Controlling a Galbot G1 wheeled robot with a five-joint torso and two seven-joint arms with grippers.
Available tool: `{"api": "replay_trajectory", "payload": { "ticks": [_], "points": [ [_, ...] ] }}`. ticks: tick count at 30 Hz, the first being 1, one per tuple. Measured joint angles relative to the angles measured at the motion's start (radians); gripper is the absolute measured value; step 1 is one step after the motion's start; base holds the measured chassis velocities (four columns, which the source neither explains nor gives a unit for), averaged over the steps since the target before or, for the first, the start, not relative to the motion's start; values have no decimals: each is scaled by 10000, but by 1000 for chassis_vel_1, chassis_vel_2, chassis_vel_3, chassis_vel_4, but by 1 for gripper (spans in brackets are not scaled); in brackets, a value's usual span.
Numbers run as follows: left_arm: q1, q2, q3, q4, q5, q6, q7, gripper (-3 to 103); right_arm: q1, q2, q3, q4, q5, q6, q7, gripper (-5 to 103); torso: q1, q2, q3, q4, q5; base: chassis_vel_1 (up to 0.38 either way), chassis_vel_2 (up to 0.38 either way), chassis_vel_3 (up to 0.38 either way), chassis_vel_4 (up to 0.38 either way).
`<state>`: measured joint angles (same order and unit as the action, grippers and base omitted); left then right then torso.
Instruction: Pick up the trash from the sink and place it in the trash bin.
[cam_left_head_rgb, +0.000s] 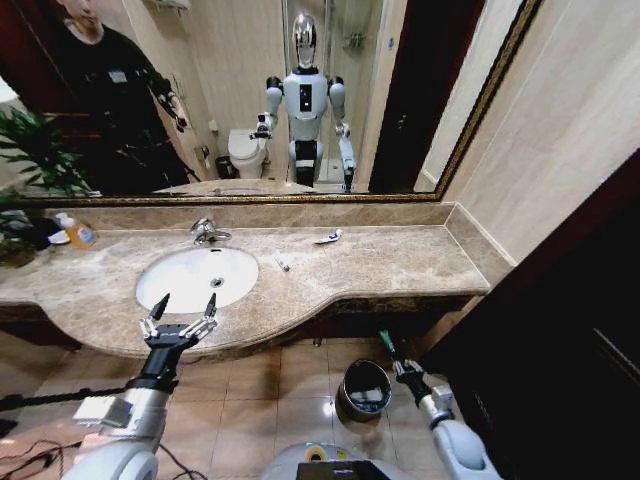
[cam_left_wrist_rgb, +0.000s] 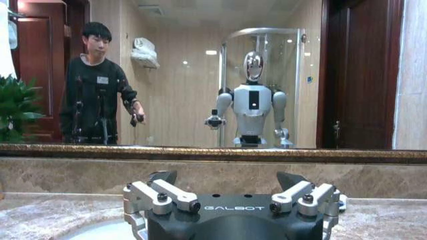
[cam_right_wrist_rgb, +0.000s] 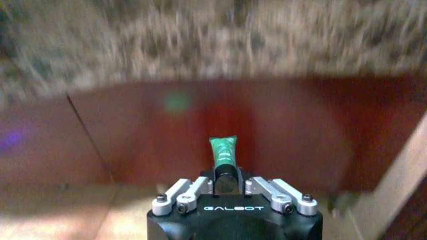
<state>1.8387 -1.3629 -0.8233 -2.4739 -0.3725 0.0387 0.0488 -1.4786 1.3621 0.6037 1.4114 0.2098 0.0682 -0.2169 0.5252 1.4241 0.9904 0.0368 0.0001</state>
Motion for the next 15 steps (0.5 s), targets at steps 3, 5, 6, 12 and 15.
{"api": "replay_trajectory", "payload": {
  "ticks": [3, 5, 6, 12, 15],
  "points": [
    [0, 0, 0, 0, 0, 0, 0, 100, 94, 100, -236, -485, -105, -249, 271, 19, -1, 0, 0, -1, -1, 0, 0, 0, 0],
    [0, 0, 0, 0, 0, 0, 0, 100, 146, 112, -399, -650, -87, -496, 462, 19, -1, 0, -1, 0, 0, 0, 0, 0, 0],
    [0, 0, 0, 1, 0, 0, 0, 100, 183, 108, -520, -741, -28, -769, 602, 19, -1, 0, -1, 0, -2, 0, 0, 0, 0],
    [1, 0, 0, 0, 0, 0, 0, 100, 314, -18, -843, -788, 338, -1760, 813, 19, -1, 0, 0, 0, -4, 0, 0, 0, 0],
    [0, 0, 0, 0, 0, 0, 0, 100, 509, 34, -890, -840, 458, -2100, 799, 19, -1, 0, 0, 0, -2, 0, 0, 0, 0]
  ]
}}
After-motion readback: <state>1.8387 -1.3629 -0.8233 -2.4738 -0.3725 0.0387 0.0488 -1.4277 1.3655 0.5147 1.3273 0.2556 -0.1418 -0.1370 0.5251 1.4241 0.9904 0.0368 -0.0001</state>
